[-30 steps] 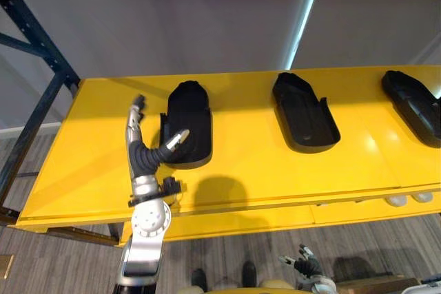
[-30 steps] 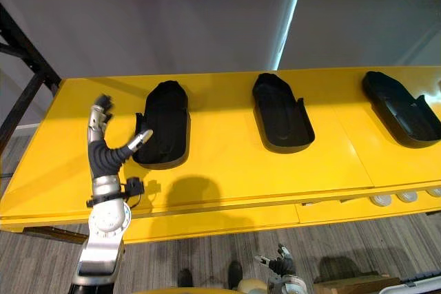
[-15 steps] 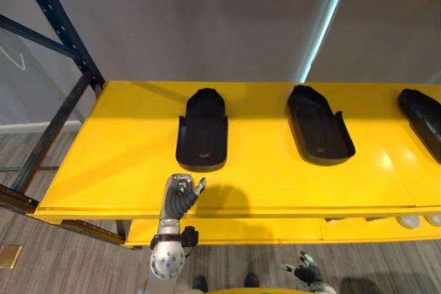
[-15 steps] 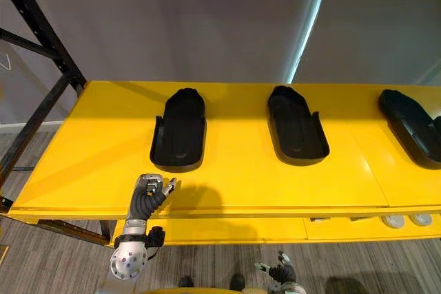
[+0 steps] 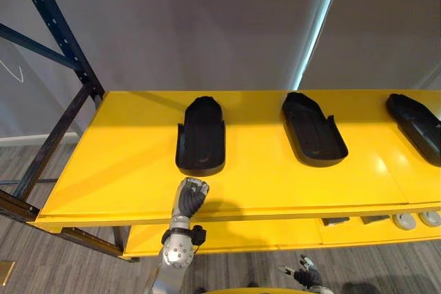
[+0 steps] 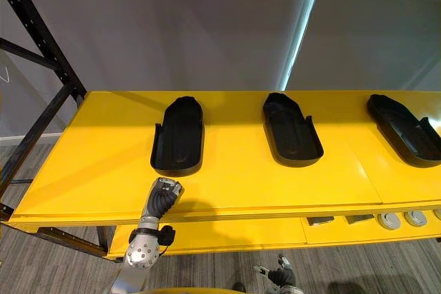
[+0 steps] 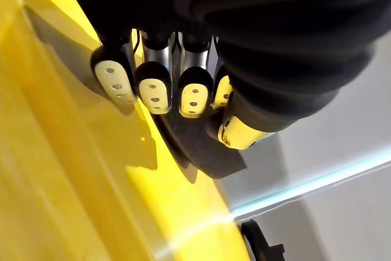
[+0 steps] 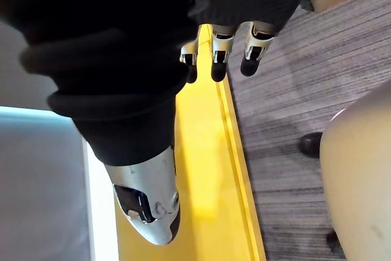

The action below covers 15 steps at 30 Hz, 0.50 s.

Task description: Walk over and take plastic housings, then place them on the shelf

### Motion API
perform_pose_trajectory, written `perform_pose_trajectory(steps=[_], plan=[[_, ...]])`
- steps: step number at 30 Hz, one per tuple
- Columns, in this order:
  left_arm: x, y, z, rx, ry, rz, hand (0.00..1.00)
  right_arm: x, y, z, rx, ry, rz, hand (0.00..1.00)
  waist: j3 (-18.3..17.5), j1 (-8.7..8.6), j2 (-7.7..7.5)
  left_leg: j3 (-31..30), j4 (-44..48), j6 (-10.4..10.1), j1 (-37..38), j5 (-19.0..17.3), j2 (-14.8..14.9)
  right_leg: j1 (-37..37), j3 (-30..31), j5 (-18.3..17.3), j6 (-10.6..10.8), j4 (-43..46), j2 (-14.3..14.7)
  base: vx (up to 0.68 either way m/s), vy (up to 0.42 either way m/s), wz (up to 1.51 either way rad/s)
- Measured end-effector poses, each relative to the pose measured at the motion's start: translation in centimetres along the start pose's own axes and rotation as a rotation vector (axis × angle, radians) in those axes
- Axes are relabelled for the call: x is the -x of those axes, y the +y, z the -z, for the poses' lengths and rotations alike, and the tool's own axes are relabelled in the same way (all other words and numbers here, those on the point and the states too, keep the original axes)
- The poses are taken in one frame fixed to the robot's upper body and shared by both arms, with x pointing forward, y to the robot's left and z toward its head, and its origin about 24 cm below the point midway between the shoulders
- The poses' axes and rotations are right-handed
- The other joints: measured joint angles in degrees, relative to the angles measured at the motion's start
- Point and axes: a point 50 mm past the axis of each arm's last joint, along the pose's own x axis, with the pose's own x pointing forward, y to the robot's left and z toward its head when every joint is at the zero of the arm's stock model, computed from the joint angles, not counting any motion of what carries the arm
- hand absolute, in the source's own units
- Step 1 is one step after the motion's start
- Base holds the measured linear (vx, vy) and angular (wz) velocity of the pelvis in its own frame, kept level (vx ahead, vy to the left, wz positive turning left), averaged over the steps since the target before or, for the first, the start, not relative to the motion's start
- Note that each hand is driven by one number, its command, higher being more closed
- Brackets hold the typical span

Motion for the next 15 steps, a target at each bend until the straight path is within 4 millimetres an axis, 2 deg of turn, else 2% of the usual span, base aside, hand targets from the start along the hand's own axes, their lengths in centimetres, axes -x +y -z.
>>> perform_pose_trajectory(steps=[2,10,15], plan=[[-0.6,-0.2,-0.2,0.001,-0.010,0.000,1.00,0.0,0.0,0.0,0.001,0.008,0.000,0.00,0.0,-0.09,-0.01,0.0,0.0,0.0,0.1,0.0,0.0,0.0,0.0,0.6,-0.6,-0.3,0.0,0.05,-0.010,0.00],[-2.2,-0.4,-0.5,-0.015,-0.030,-0.004,1.00,-0.3,0.2,-0.3,0.006,0.012,-0.006,0.00,-0.1,-1.56,0.02,0.0,0.0,0.0,-0.2,0.0,-0.1,0.6,0.2,1.9,-0.6,-2.7,0.1,0.00,-0.006,-0.01],[-2.9,0.0,0.0,-0.035,-0.017,-0.012,1.00,-0.4,0.2,-0.5,0.015,0.012,-0.008,0.00,-0.1,-2.59,-0.02,-0.1,0.0,0.0,-0.2,0.0,-0.2,1.0,0.3,2.4,-0.6,-3.5,0.1,-0.05,-0.013,-0.01]])
